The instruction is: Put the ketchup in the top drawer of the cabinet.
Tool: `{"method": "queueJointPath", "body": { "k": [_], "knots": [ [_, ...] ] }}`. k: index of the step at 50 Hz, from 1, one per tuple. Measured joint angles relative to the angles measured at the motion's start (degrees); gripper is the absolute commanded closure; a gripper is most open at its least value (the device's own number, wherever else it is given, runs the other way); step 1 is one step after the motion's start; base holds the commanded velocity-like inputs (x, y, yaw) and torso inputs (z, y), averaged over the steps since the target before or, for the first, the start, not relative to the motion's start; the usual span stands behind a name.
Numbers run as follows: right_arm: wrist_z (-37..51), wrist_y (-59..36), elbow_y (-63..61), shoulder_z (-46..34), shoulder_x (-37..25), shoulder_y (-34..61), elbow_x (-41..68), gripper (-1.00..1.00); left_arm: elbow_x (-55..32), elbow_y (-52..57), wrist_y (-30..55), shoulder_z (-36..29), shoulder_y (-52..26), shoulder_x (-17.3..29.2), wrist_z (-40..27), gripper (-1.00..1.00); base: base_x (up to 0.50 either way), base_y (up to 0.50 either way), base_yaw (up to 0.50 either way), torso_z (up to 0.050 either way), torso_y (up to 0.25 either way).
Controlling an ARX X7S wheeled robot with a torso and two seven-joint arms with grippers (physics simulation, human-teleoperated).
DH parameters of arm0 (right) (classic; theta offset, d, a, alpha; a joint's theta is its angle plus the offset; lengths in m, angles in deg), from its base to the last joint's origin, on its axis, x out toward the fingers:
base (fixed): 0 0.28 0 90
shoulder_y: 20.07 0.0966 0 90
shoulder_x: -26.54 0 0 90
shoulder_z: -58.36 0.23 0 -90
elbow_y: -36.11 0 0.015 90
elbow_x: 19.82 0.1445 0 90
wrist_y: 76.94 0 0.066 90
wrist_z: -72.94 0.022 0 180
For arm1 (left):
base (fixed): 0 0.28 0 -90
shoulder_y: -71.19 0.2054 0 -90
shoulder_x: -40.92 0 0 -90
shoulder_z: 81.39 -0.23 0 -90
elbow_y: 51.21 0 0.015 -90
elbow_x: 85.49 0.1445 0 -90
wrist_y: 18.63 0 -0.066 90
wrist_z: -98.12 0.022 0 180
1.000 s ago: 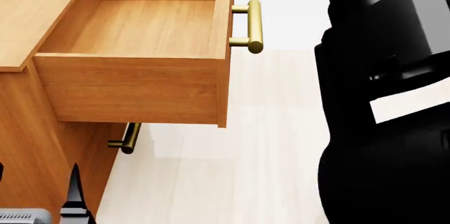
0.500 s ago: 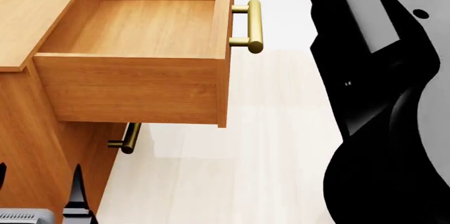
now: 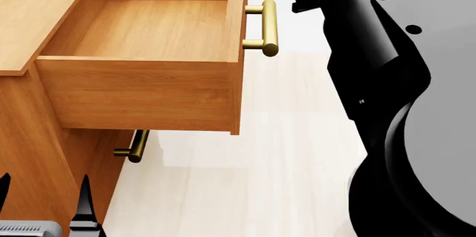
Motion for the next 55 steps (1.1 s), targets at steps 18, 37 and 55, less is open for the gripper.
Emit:
{"method": "queueJointPath", "body": {
  "k": [18,37,55],
  "knots": [
    [-1.74,0.34,-1.01,0.43,0.0,-2.65,-1.61,1.0,-0.19,-0.43,-0.42,-0.09,0.22,0.13,-0.25,-1.0,0.0,0.0,0.0,0.0,0.0],
    [-2.97,1.67,-1.2,0.01,0.0,-4.69,1.86,1.0,-0.51,-0.85,-0.52,-0.24,0.04,0.19,-0.45,-1.0,0.0,0.0,0.0,0.001,0.001],
    [-3.31,3.6,-1.53,-0.95,0.0,-7.57,3.12,1.0,-0.75,-0.81,-0.42,-0.27,-0.06,0.43,-0.77,-1.0,0.0,0.0,0.0,0.0,0.001]
  ]
}}
